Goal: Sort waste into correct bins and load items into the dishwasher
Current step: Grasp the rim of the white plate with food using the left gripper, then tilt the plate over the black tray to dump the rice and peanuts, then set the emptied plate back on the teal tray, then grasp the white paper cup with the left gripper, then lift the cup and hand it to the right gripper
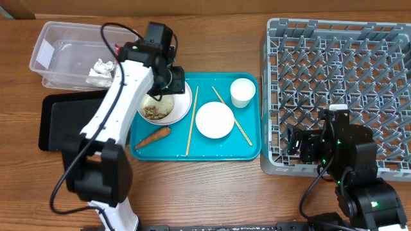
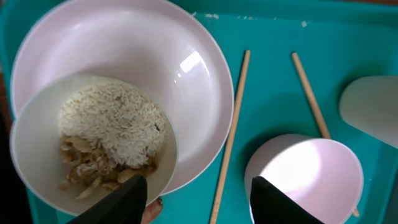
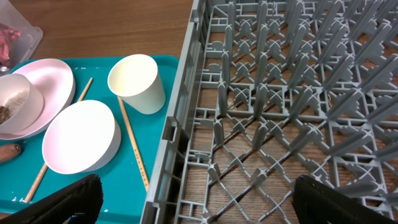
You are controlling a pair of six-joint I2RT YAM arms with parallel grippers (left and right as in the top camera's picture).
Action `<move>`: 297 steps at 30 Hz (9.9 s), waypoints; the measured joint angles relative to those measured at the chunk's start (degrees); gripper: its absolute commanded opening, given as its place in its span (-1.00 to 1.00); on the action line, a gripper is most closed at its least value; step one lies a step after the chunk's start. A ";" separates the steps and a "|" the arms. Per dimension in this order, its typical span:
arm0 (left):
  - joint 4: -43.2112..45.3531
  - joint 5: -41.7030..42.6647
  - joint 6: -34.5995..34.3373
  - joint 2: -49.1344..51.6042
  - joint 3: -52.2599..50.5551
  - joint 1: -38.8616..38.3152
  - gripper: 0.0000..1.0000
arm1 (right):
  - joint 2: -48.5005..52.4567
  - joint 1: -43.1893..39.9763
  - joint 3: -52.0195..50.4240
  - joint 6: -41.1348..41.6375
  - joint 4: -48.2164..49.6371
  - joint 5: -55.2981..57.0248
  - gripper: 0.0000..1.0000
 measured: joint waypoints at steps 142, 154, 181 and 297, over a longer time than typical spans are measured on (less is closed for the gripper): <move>1.11 82.49 20.00 8.00 -17.90 50.77 -0.92 | 0.00 0.00 0.00 0.00 -0.63 -0.02 1.00; -0.42 83.56 9.35 8.00 -17.90 51.95 -0.92 | 0.00 0.00 0.00 0.00 -0.79 -0.02 1.00; -9.70 68.06 34.97 -3.02 -17.81 41.35 -0.92 | 0.00 -0.02 0.00 -0.02 -0.79 -0.02 1.00; 25.55 71.73 -9.79 5.20 -1.33 1.88 -0.92 | 22.16 -0.55 0.57 2.29 36.33 -32.09 1.00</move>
